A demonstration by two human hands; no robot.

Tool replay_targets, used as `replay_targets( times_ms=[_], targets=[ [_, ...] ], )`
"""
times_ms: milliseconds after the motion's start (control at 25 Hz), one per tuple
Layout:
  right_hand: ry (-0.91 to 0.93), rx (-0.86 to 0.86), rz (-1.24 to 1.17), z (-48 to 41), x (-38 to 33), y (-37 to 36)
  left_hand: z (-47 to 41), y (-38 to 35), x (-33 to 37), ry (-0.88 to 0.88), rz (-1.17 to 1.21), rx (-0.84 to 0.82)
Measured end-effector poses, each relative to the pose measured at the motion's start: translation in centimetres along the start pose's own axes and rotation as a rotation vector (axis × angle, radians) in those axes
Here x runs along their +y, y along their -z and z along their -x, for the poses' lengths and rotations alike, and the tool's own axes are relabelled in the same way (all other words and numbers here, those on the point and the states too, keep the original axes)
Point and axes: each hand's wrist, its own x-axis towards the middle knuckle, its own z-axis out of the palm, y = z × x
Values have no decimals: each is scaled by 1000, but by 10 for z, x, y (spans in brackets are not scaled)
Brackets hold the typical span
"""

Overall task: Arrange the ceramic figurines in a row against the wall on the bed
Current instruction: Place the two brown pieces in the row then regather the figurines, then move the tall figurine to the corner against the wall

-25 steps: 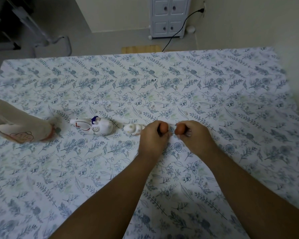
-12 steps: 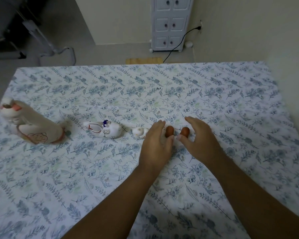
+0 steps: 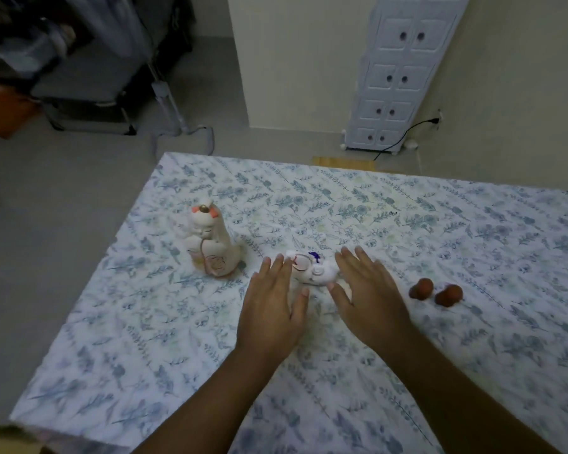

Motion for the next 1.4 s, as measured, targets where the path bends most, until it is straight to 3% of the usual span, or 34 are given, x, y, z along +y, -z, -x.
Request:
replay_targets(
  times_ms=[200,400,480,600,840,1120,1400],
  targets=[
    [87,-5,-15,-34,-92,-45,9,70,-84,52,21,102],
    [-36,-153,-170,-87,-155,-76,-30,104,-140,140,207,84],
    [-122,-205,-346,-103,-166,-82,-52,109,-150,158,295,-29],
    [-224,-139,-526,-112,-169,-93,-67,108,-164,37,477,-162],
    [-230,-56,-701,-106,-173,-92,-62,107,-176,82,579,-98],
    [-68,148,-885,-70,-170,-22,-61,144,-107,-15,809,5],
    [-80,283,-951,-13,-74,83,-83,102,38,-187,939,-150]
  ],
)
